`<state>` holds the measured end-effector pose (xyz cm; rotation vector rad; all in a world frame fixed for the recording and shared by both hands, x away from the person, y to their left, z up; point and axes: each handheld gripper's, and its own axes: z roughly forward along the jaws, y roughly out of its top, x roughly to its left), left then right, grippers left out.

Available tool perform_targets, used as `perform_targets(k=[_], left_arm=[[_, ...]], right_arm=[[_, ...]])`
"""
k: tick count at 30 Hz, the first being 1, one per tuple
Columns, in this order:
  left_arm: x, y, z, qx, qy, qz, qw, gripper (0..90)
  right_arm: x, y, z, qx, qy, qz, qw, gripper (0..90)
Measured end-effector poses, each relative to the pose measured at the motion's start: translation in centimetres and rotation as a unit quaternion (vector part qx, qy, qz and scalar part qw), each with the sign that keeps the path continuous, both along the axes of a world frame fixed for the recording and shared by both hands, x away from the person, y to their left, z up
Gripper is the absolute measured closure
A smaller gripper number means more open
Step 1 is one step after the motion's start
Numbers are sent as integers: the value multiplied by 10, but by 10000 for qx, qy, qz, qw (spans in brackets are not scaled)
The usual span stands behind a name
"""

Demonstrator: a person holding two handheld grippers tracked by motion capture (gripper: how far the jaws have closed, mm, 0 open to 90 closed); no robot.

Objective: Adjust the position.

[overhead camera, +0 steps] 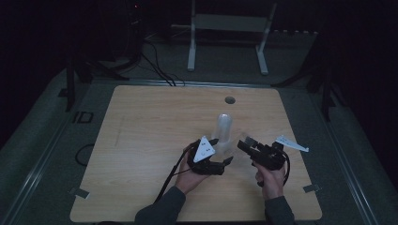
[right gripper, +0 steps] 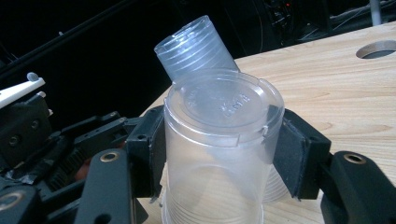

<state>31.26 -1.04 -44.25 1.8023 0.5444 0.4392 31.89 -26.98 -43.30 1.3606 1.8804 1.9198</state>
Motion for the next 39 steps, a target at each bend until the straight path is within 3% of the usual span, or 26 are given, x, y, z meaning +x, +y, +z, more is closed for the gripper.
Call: perform_targets(k=[12,25,34,39], left_arm=[[0,-11,-2,-173,-92,-32,9998,163],[3,-22,-7,-260,-99,-126,9995,147],[5,-27,-8,-308,-24,-148,9994,148],[8,-29,-7,-308,13,-163,9994,154]], right_arm=[[0,1,-1,110,60,43,9999,412],[2,-3,-6,543,279,152,9980,413],[5,-5,-10,951,417,270,9942,417],[4,-6,-9,1007,409,301,9936,418]])
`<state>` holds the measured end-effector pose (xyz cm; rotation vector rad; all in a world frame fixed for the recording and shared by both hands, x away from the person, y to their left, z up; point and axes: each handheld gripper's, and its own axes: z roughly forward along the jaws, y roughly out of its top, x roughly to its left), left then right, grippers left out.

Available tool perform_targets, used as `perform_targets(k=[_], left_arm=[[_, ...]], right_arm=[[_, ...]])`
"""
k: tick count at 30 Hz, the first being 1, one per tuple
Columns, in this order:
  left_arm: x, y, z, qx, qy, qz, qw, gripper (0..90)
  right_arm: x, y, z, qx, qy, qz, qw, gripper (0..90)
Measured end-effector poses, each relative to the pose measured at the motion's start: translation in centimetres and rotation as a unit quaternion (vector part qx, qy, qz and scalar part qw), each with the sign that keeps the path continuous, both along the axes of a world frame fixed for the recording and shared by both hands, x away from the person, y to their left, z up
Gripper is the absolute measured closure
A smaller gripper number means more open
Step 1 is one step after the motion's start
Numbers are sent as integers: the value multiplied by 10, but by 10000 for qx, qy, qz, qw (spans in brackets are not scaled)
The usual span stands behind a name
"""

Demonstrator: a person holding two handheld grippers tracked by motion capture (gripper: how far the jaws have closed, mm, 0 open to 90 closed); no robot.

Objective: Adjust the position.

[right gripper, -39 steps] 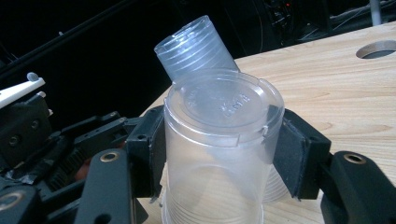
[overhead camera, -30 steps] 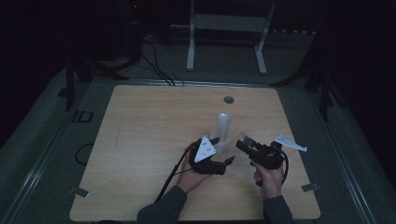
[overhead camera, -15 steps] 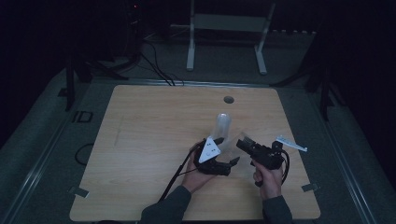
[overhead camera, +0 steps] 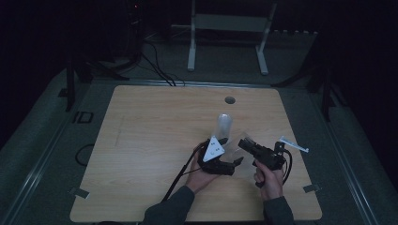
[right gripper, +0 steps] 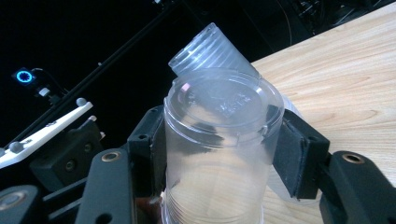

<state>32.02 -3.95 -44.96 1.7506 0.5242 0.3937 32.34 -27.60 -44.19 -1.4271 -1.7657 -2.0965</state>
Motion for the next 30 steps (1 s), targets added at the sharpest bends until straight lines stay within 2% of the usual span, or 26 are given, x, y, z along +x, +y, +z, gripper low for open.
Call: perform_targets(k=[7,13,17,27,30], left_arm=[[1,-4,-3,85,74,3,9999,175],[1,-5,-3,84,96,29,9999,237],[2,-6,-4,127,204,40,9997,253],[1,-5,-3,160,187,10,9997,288],[0,-4,-1,149,178,-29,9997,303]], right_arm=[[-1,0,-1,139,-41,62,9999,420],[-1,-1,-1,165,-43,71,9998,420],[-1,-1,-1,122,-35,49,9999,421],[0,0,-2,156,-46,75,9998,414],[-1,-1,-1,143,-75,98,9998,379]])
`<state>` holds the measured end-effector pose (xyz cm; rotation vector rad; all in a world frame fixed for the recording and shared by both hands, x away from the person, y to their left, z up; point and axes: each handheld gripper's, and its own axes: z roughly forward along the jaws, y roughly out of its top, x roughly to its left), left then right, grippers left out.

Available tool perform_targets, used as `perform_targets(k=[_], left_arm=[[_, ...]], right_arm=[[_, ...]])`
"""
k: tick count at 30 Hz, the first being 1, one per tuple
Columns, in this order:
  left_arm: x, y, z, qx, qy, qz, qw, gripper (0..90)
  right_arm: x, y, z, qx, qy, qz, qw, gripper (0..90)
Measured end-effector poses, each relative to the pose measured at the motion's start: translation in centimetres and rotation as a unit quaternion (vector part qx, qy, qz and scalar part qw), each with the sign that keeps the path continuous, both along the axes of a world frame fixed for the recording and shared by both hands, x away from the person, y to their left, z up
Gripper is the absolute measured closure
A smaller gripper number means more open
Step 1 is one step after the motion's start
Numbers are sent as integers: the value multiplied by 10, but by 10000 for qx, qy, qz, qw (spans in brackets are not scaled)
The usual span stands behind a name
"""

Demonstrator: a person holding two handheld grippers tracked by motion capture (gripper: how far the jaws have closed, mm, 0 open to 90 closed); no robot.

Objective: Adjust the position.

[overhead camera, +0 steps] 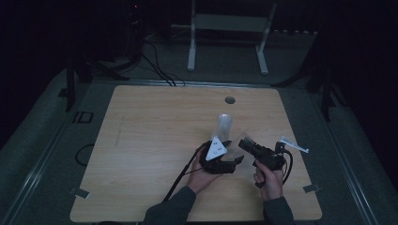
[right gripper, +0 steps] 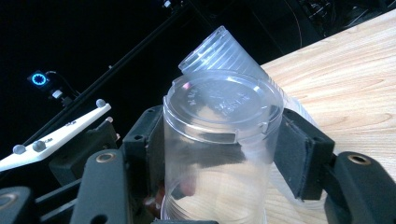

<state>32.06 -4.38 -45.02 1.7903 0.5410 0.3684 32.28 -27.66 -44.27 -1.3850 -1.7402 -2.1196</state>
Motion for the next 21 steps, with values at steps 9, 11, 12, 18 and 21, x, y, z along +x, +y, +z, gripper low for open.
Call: perform_targets(k=[9,11,12,18,21], left_arm=[[0,2,3,16,-60,1,10000,305],[1,3,4,25,-77,7,10000,305],[0,4,5,34,-86,9,10000,306],[1,10,8,55,-135,65,9999,307],[2,14,9,30,-132,128,9998,307]], right_arm=[[-1,-1,2,-135,-40,76,9999,351],[-1,0,2,-152,-42,93,9998,346],[-2,0,3,-201,-59,125,9997,338],[-4,-1,4,-285,-90,167,9994,332],[-4,-2,4,-342,-106,167,9992,333]])
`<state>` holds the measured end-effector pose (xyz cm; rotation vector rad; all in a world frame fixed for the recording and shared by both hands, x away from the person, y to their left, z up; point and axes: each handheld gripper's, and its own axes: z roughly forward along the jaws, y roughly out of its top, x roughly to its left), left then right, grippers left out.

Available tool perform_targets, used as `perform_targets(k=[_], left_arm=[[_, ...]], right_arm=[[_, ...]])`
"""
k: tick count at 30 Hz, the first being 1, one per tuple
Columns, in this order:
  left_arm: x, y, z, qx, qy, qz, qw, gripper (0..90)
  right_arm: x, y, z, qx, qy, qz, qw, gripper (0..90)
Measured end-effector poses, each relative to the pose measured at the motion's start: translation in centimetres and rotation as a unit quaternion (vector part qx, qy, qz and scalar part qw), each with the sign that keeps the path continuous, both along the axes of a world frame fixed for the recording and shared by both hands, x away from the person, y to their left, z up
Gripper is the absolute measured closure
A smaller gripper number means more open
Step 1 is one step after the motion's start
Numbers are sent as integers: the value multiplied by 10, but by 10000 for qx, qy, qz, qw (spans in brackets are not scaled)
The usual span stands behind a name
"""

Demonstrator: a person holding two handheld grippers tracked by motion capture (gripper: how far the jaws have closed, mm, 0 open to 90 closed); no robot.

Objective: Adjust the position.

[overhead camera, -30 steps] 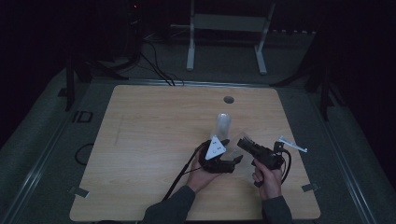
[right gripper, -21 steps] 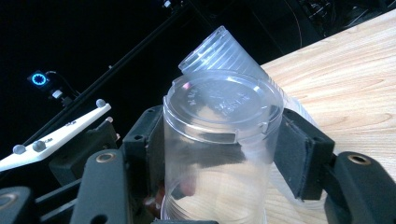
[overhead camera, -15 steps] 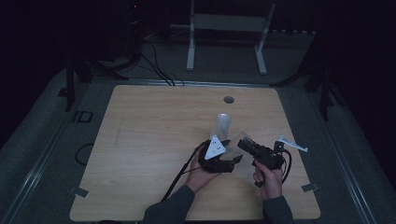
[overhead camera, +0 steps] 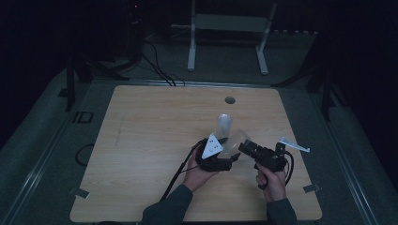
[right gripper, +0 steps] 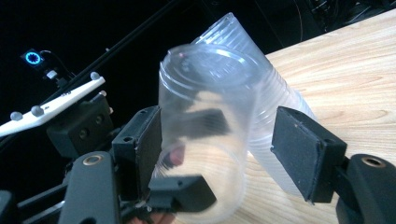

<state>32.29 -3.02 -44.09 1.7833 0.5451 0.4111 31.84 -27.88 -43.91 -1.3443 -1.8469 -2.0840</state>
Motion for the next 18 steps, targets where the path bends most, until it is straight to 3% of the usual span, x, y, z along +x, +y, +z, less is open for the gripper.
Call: perform_targets(k=[11,18], left_arm=[[0,11,7,-11,-80,40,10000,309],[0,16,13,67,-159,17,9998,309]], right_arm=[[0,-7,1,-323,14,-134,9994,358],[-1,-12,6,-688,-59,-218,9974,369]])
